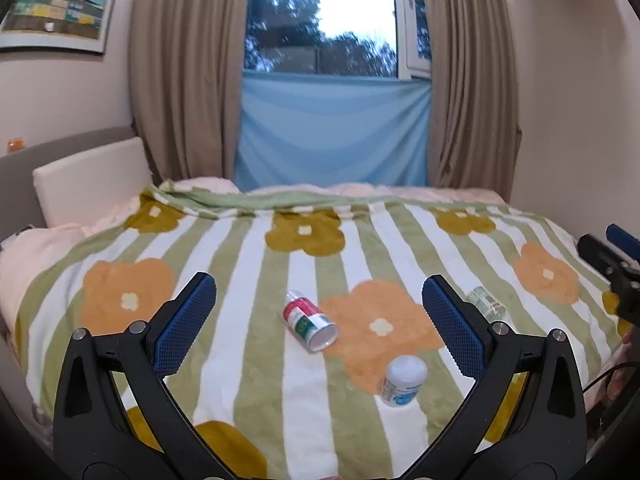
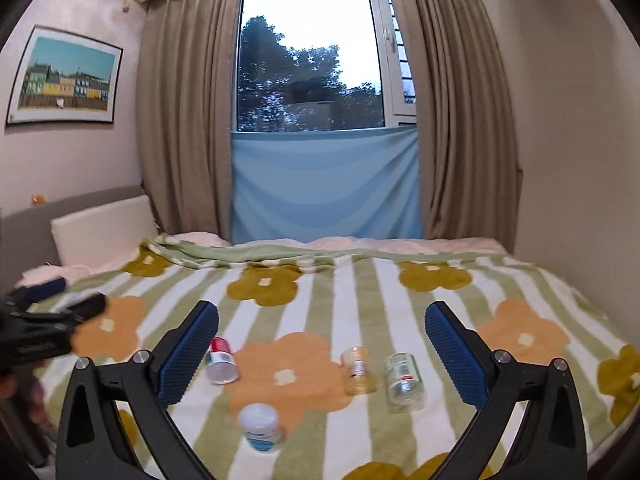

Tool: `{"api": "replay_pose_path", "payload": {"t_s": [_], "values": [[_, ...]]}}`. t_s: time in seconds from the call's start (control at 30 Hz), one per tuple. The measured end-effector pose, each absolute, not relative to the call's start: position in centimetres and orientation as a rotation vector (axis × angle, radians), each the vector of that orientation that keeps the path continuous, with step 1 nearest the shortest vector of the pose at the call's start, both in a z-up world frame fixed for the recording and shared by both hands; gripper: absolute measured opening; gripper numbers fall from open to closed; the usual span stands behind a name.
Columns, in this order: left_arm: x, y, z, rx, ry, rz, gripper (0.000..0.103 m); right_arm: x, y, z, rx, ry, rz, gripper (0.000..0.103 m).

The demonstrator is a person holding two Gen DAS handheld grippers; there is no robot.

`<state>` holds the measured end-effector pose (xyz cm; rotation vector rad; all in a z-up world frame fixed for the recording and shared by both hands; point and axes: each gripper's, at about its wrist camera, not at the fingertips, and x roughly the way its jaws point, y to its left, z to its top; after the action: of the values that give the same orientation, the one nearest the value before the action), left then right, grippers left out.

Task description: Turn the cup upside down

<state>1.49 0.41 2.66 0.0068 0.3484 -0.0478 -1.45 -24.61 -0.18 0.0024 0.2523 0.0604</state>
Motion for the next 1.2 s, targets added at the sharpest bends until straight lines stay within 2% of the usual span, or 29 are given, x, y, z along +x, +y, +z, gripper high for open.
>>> {"api": "replay_pose_path", "payload": {"t_s": [0.3, 1.2], "values": [[-0.9, -0.7, 2.1, 0.056, 0.24, -0.05, 0.103, -1.5, -24.0, -1.2, -0.022, 0.243, 0.053, 0.103], [-1.4, -0.7, 1.9, 0.049, 0.217, -0.055, 0.103, -1.3, -24.3, -1.9, -0.017, 0.253, 0.034, 0.103]]}}
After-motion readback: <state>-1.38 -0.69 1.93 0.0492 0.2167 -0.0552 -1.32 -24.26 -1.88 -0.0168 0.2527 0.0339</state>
